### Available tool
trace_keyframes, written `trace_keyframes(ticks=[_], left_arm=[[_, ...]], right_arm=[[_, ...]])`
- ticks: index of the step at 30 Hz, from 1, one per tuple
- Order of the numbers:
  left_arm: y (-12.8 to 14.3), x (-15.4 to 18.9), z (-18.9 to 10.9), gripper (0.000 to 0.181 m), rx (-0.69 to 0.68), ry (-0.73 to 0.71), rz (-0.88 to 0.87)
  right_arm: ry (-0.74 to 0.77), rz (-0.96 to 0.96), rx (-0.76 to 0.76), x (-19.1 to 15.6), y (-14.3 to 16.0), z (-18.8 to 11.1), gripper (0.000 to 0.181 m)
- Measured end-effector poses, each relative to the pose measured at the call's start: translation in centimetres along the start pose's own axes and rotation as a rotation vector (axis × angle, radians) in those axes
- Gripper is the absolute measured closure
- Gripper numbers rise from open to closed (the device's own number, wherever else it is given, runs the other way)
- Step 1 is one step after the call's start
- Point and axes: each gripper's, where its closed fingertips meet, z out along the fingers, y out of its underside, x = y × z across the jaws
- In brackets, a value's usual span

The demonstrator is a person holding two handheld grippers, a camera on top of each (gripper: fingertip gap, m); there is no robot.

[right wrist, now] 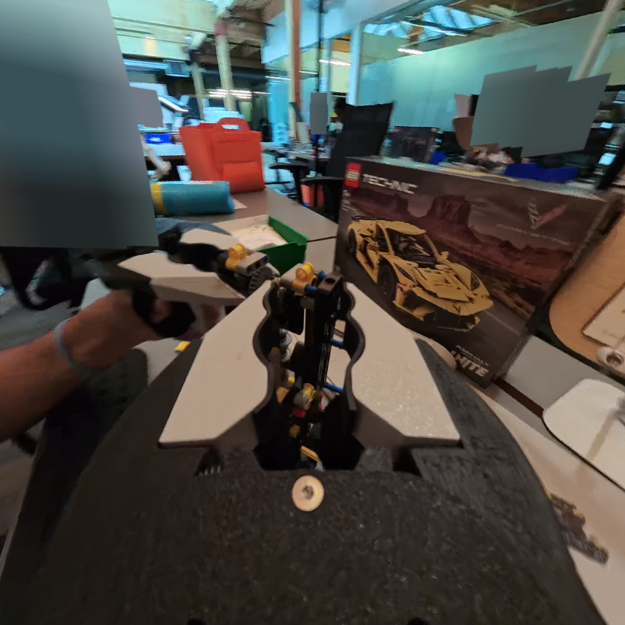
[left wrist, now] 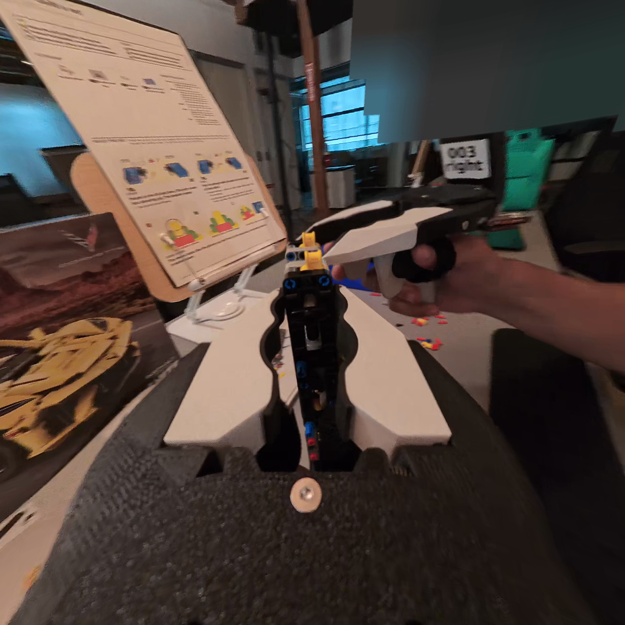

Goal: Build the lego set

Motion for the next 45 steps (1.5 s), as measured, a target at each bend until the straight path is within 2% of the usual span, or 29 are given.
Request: trace_keyframes(ticks=[3, 6, 8, 10, 14, 19, 23, 30, 35, 45], left_arm=[[-0.2, 1.2, -0.2, 0.153, 0.036, 0.148, -0.074], [-0.2, 1.2, -0.2, 0.153, 0.055, 0.253, -0.18], [-0.2, 1.0, -0.1, 0.153, 0.044, 0.324, -0.211], [-0.1, 0.5, 0.1, 0.152, 0.03, 0.377, -0.242], [0.2, -0.9, 1.1, 0.153, 0.012, 0.433, -0.324], [0.3, -1.8, 1.3, 0.153, 0.05, 0.472, -0.377], [0.4, -2.0, 1.5, 0.153, 0.066, 0.453, -0.378], [0.3, -1.4, 1.5, 0.153, 0.083, 0.424, -0.347], [0.3, -1.5, 1.0, 0.153, 0.09, 0.402, -0.342], [0.3, -0.8, 1.6, 0.153, 0.067, 0.345, -0.256]], right_arm=[[-0.169, -0.116, 0.045, -0.2, -0.6, -1.1, 0.132], [-0.336, -0.288, 0.006, -1.4, 0.2, -1.3, 0.134], [-0.383, -0.393, -0.042, -1.5, 0.8, -1.1, 0.146], [-0.378, -0.463, -0.029, -1.1, 0.4, -0.7, 0.152], [-0.372, -0.446, -0.018, -0.5, -0.4, -0.1, 0.165], [-0.352, -0.505, 0.002, 0.3, -0.2, 0.3, 0.165], [-0.251, -0.639, -0.017, 1.1, 0.3, 0.0, 0.16], [-0.068, -0.892, -0.049, 1.0, 0.3, -0.8, 0.161], [-0.046, -0.947, -0.054, 0.7, 0.1, -0.3, 0.162], [-0.046, -0.988, -0.128, 0.9, 0.2, -1.4, 0.162]])
